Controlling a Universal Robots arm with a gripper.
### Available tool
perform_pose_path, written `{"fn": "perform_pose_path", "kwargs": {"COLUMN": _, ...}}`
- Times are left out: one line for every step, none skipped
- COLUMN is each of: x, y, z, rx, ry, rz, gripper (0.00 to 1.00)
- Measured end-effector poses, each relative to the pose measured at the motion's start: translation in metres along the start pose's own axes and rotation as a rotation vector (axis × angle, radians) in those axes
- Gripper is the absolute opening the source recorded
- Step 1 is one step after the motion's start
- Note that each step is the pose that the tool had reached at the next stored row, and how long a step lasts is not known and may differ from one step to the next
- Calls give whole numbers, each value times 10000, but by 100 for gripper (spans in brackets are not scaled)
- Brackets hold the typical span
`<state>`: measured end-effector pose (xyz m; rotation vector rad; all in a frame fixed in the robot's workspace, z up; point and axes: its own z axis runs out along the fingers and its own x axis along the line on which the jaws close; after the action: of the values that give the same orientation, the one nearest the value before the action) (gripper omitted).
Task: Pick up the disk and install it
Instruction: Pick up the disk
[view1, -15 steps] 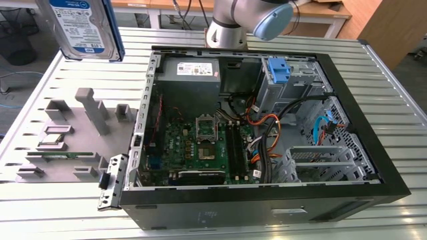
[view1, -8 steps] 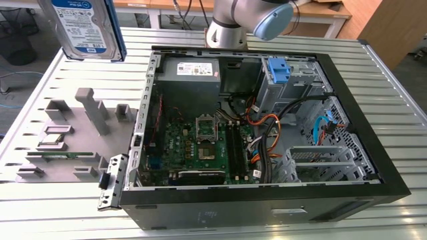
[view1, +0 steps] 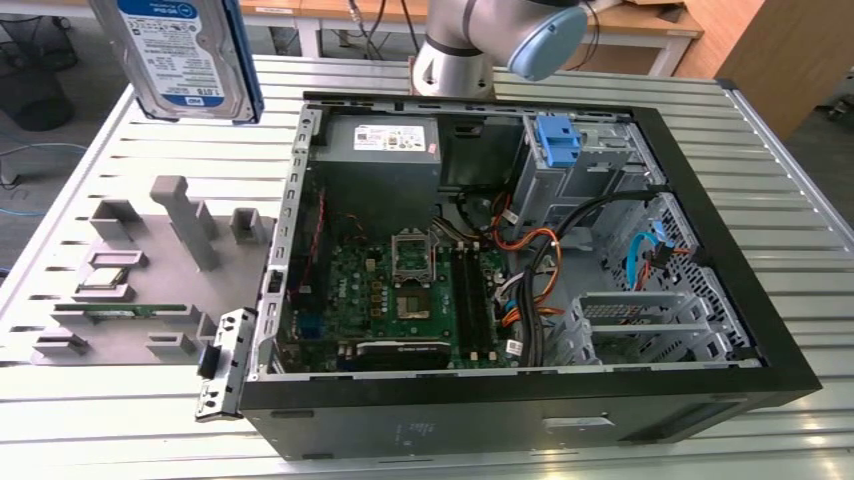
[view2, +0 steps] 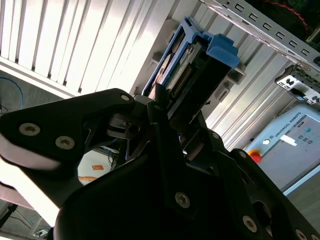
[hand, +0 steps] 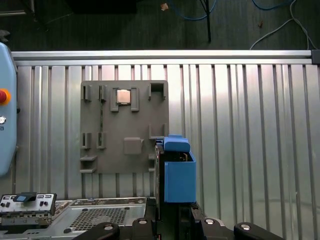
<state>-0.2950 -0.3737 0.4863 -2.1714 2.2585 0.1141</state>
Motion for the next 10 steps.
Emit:
{"fn": "perform_pose_path", "kwargs": {"x": 0, "y": -13, "z": 0, "rx": 0, "ry": 0, "rz": 0, "gripper": 35}}
{"fn": "perform_pose_path", "kwargs": {"x": -1, "y": -25, "z": -1, "rx": 1, "ry": -1, "rz": 0, "gripper": 35}}
{"fn": "perform_pose_path", "kwargs": {"x": -1, "y": -34, "z": -2, "rx": 0, "ry": 0, "rz": 0, "gripper": 35}}
{"fn": "perform_pose_path", "kwargs": {"x": -2, "y": -44, "z": -2, "rx": 0, "ry": 0, "rz": 0, "gripper": 35}}
{"fn": "perform_pose_path", "kwargs": {"x": -2, "y": -55, "z": -2, "rx": 0, "ry": -1, "rz": 0, "gripper": 35}}
{"fn": "perform_pose_path", "kwargs": {"x": -3, "y": -66, "z": -3, "rx": 0, "ry": -1, "rz": 0, "gripper": 35}}
{"fn": "perform_pose_path", "kwargs": {"x": -3, "y": -76, "z": -3, "rx": 1, "ry": 0, "rz": 0, "gripper": 35}}
{"fn": "perform_pose_path", "kwargs": {"x": -3, "y": -87, "z": -4, "rx": 1, "ry": -1, "rz": 0, "gripper": 35}}
{"fn": "perform_pose_path", "kwargs": {"x": -4, "y": -99, "z": -4, "rx": 1, "ry": -1, "rz": 0, "gripper": 35}}
{"fn": "perform_pose_path", "kwargs": {"x": -4, "y": -109, "z": -5, "rx": 0, "ry": 0, "rz": 1, "gripper": 35}}
